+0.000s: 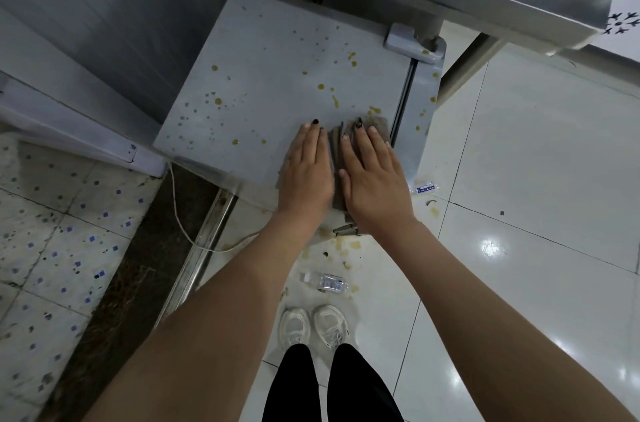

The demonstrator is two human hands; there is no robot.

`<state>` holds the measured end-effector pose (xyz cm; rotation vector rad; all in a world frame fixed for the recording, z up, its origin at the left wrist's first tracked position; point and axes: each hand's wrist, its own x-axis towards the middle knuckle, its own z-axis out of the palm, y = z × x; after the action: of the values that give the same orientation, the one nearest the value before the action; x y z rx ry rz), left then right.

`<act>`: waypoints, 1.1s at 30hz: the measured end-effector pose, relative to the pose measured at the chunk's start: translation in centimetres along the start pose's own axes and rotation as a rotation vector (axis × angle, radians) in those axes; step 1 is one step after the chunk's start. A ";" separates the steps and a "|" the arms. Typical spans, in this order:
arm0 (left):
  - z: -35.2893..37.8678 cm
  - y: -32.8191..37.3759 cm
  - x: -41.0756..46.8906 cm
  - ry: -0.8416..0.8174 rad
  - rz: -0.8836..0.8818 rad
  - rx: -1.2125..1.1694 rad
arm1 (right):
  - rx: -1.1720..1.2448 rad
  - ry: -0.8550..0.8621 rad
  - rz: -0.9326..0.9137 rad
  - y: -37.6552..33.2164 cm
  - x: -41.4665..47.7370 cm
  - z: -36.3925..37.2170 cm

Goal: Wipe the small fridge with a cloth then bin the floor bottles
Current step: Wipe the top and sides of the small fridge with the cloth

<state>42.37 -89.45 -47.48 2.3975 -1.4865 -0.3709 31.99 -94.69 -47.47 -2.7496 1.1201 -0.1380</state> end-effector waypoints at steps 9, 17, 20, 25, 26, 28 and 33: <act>0.6 -0.4 0.1 0.010 0.028 0.036 | 0.070 -0.010 0.071 0.2 4.0 -0.4; 0.3 -0.8 0.6 -0.014 0.045 0.077 | 0.078 0.110 0.092 -0.1 -1.0 0.1; 0.4 -0.8 0.6 -0.013 0.044 0.068 | 0.051 0.104 0.110 -0.2 -0.5 0.3; 0.4 -0.8 0.5 -0.003 0.044 0.085 | 0.089 0.050 0.131 0.0 3.7 -0.2; 0.4 -0.9 0.5 -0.005 0.047 0.089 | 0.097 0.028 0.132 0.2 4.6 -0.3; 0.4 -0.9 0.4 -0.009 0.047 0.097 | 0.109 0.022 0.130 0.5 5.9 -0.3; 0.4 -0.8 0.5 0.010 0.061 0.078 | 0.127 0.063 0.138 0.4 4.6 -0.1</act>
<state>43.12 -89.62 -48.20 2.4030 -1.5942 -0.2918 34.99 -98.25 -47.39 -2.5650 1.2666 -0.2697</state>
